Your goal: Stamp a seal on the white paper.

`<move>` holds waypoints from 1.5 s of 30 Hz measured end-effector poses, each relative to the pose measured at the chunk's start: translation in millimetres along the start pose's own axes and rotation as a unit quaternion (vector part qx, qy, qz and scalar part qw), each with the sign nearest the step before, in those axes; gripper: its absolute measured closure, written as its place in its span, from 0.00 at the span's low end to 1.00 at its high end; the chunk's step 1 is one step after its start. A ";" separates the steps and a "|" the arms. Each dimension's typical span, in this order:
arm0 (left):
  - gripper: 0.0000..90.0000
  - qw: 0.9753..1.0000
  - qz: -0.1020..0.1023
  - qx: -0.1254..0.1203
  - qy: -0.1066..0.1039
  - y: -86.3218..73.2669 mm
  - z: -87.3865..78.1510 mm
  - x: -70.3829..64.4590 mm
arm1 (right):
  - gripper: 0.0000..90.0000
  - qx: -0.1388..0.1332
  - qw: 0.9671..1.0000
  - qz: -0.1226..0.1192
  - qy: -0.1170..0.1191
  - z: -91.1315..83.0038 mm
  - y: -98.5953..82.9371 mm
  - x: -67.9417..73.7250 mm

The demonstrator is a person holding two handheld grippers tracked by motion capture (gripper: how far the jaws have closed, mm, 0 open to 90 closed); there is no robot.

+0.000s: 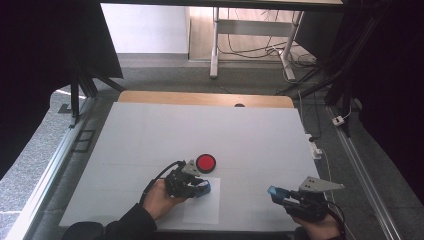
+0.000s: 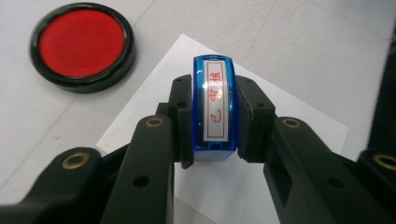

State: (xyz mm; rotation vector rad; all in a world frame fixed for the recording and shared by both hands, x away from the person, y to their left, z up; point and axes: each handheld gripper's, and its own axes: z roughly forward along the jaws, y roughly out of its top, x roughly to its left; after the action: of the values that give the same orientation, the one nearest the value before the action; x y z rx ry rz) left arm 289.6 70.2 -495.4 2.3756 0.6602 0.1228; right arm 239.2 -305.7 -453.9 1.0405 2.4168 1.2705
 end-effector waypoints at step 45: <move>0.79 0.991 -0.008 -0.118 -0.069 7.9 -64.3 7.9 | 0.76 0.002 1.000 0.001 0.003 0.6 0.0 -0.3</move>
State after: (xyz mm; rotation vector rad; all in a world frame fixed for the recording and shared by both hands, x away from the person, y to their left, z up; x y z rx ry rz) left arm 283.7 105.9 -441.1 2.1299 0.5656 0.0265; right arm 239.7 -305.6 -454.3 1.0427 2.4253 1.2723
